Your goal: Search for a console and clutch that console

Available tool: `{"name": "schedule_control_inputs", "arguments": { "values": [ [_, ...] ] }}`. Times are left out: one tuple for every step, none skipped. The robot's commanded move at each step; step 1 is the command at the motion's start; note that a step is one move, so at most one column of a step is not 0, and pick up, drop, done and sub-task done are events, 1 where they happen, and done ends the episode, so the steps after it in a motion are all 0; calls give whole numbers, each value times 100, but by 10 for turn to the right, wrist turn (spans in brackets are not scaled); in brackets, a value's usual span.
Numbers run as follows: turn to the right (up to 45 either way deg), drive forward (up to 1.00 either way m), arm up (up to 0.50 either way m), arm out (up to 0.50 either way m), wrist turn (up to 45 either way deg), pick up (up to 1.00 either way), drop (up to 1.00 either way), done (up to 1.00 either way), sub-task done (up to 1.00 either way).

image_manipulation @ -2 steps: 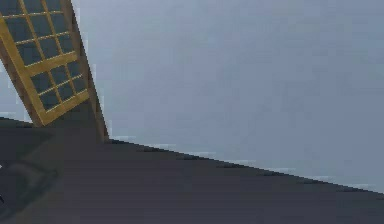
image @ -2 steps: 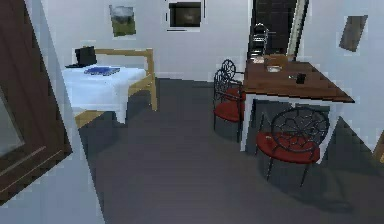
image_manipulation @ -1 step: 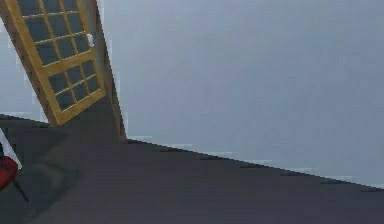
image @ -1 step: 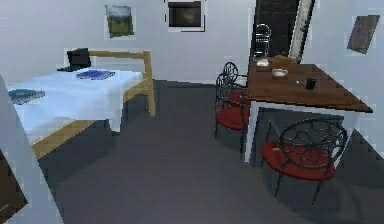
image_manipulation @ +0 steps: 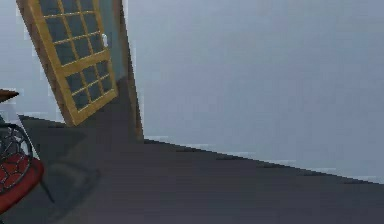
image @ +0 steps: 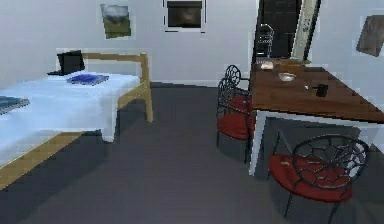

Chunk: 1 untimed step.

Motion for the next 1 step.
{"name": "schedule_control_inputs", "arguments": {
  "values": [
    [450, 0, 0, 0, 0, 0, 0, 0, 0]
  ]
}}
